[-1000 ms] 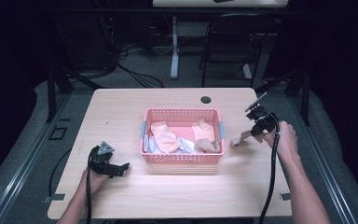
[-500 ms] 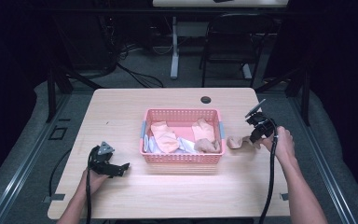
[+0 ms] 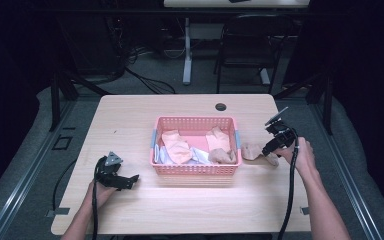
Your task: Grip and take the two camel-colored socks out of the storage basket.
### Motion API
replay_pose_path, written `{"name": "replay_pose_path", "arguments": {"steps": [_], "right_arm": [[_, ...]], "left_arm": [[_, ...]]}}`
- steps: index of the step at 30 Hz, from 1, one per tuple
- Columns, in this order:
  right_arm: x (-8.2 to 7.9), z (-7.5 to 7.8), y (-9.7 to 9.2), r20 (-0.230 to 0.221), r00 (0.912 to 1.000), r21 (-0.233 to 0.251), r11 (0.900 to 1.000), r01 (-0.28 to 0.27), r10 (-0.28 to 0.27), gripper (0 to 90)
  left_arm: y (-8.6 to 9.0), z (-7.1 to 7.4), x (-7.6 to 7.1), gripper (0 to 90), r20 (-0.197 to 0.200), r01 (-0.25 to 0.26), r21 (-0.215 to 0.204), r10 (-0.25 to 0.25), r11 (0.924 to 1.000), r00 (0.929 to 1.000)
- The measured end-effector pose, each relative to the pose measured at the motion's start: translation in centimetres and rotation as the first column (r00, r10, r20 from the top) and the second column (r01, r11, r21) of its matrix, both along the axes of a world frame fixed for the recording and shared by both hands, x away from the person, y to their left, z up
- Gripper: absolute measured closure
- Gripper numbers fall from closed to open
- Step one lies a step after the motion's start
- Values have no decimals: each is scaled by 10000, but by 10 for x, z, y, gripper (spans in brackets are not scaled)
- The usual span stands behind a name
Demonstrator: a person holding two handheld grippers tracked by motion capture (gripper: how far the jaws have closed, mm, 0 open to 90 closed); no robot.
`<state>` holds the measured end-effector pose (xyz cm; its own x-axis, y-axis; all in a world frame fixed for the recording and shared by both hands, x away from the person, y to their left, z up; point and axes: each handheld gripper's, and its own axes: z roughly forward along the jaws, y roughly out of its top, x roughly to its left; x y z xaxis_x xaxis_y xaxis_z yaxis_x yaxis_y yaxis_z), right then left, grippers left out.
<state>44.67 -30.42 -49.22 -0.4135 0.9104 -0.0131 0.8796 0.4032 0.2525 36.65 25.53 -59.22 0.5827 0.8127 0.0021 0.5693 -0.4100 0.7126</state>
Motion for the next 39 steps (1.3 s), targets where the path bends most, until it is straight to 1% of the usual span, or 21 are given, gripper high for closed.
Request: {"name": "replay_pose_path", "arguments": {"steps": [1, 2, 3, 4, 5, 8, 10, 11, 13, 15, 16, 18, 23, 25, 28, 29, 32, 33, 34, 37, 39], "right_arm": [[0, 4, 0, -32, 9999, -24, 9999, -120, 119, 176], [-2, 8, 1, 156, 9998, -19, 9999, -122, 122, 133], [-4, 13, 3, 342, 9992, 151, 9997, -201, 196, 41], [-4, 13, 3, 342, 9992, 151, 9997, -201, 196, 41], [-4, 16, 3, 311, 9990, 263, 9992, -317, 308, 0], [-7, 26, 6, 766, 9964, 938, 9947, -427, 356, 0], [-9, 33, 11, 1051, 9932, 1533, 9859, -669, 510, 0], [-10, 35, 11, 1113, 9920, 1485, 9860, -755, 592, 0], [-11, 39, 16, 1312, 9889, 1786, 9795, -933, 703, 0], [-13, 42, 20, 1646, 9839, 2259, 9683, -1063, 696, 0], [-13, 44, 21, 1709, 9823, 2163, 9697, -1133, 766, 0], [-15, 48, 25, 1956, 9769, 2337, 9633, -1319, 863, 0], [-20, 58, 38, 2530, 9614, 2460, 9539, -1718, 1079, 0], [-22, 61, 44, 2683, 9558, 2324, 9548, -1852, 1201, 0], [-24, 65, 56, 2843, 9469, 2237, 9501, -2175, 1499, 0], [-25, 66, 59, 2984, 9417, 2204, 9488, -2262, 1552, 0], [-25, 70, 71, 3141, 9316, 2185, 9410, -2585, 1829, 0], [-24, 71, 74, 3100, 9307, 2239, 9365, -2698, 1941, 0], [-24, 71, 79, 3163, 9258, 2251, 9317, -2852, 2070, 0], [-23, 71, 91, 3183, 9198, 2196, 9260, -3071, 2296, 0], [-22, 69, 99, 3065, 9188, 2115, 9233, -3205, 2487, 0]], "left_arm": [[0, 0, 0, 0, 12, 7, 2, -7, 10000, 10000], [0, 0, 0, 0, 10, 5, 3, -5, 10000, 10000], [0, 0, 0, 0, 0, 2, 2, -2, 10000, 10000], [0, 0, 0, 0, 12, 5, 3, -5, 10000, 10000], [0, 0, 0, 0, -2, 0, -1, 0, 10000, 10000], [0, 0, 0, 0, 2, 0, 2, 0, 10000, 10000], [0, 0, 0, 0, 1, -3, -2, 3, 10000, 10000], [0, 0, 0, 0, -1, 0, -1, 0, 10000, 10000], [0, 0, 0, 0, 11, 3, -3, -3, 10000, 10000], [0, 0, 0, 0, 10, 2, -3, -2, 10000, 10000], [0, 0, 0, 0, 2, 0, -1, 0, 10000, 10000], [0, 0, 0, 0, 13, 1, -4, -1, 10000, 10000], [0, 0, 0, 0, -3, -14, 1, 14, 10000, 10000], [0, 0, 0, 0, -2, -17, 0, 17, 10000, 10000], [0, 0, 0, 0, -2, -27, 14, 27, 10000, 10000], [0, 0, 0, 1, 9, -25, 15, 25, 10000, 10000], [0, 0, -1, 1, 6, -34, 10, 34, 10000, 10000], [0, 0, 0, 1, 13, -31, 14, 30, 10000, 10000], [0, 0, -1, 1, 9, -31, 12, 31, 10000, 10000], [0, 0, 0, 1, 8, -26, 16, 26, 10000, 10000], [0, 0, 0, 1, 6, -27, 13, 27, 10000, 10000]]}}
